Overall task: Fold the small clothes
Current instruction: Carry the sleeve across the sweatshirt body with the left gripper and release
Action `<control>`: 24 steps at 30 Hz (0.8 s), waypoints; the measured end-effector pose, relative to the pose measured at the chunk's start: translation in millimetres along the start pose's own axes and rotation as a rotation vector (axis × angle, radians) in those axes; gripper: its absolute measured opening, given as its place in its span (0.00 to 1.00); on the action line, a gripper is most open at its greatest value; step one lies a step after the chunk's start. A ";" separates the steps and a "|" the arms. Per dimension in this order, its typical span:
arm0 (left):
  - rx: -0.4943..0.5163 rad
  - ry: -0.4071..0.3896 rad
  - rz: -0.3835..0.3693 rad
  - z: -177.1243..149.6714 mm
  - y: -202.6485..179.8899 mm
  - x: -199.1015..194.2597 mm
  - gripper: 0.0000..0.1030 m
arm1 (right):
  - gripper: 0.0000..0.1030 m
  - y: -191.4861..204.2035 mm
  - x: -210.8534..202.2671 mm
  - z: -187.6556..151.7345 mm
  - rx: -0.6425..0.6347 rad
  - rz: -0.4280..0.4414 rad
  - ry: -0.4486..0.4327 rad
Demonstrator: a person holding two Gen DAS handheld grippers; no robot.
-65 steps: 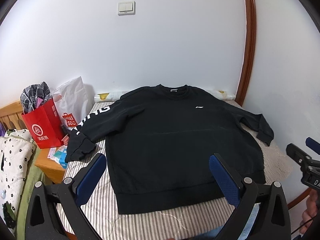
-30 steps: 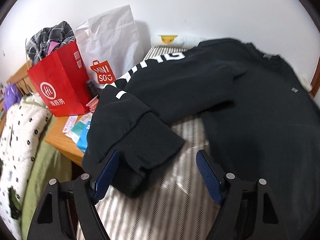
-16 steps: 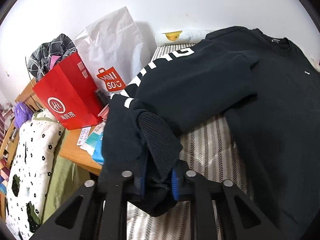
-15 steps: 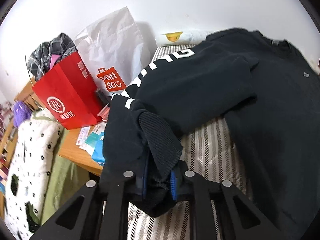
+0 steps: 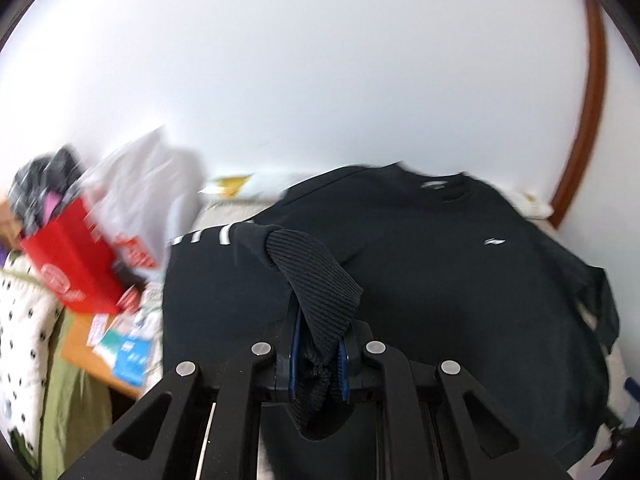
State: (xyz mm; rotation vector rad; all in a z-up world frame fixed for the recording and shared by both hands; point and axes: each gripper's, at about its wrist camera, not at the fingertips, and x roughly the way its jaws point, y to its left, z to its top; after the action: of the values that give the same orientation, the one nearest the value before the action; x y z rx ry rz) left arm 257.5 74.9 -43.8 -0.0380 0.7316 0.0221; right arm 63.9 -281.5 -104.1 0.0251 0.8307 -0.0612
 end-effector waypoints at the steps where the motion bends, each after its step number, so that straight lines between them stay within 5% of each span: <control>1: 0.009 0.000 -0.015 5.9 -13.9 2.3 0.13 | 0.97 -7.8 1.1 2.5 0.012 0.010 0.000; 10: 0.108 0.081 -0.167 42.2 -167.3 65.7 0.13 | 0.97 -60.9 15.5 4.4 0.050 0.008 -0.011; 24: 0.135 0.173 -0.337 24.0 -298.3 109.0 0.14 | 0.97 -95.1 31.3 -14.5 0.110 0.088 0.014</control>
State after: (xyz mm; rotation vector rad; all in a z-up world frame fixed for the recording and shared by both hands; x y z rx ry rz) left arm 364.5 -221.4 -90.8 -0.0344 0.8906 -0.3556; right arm 68.1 -377.1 -136.8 0.1660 0.8389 -0.0242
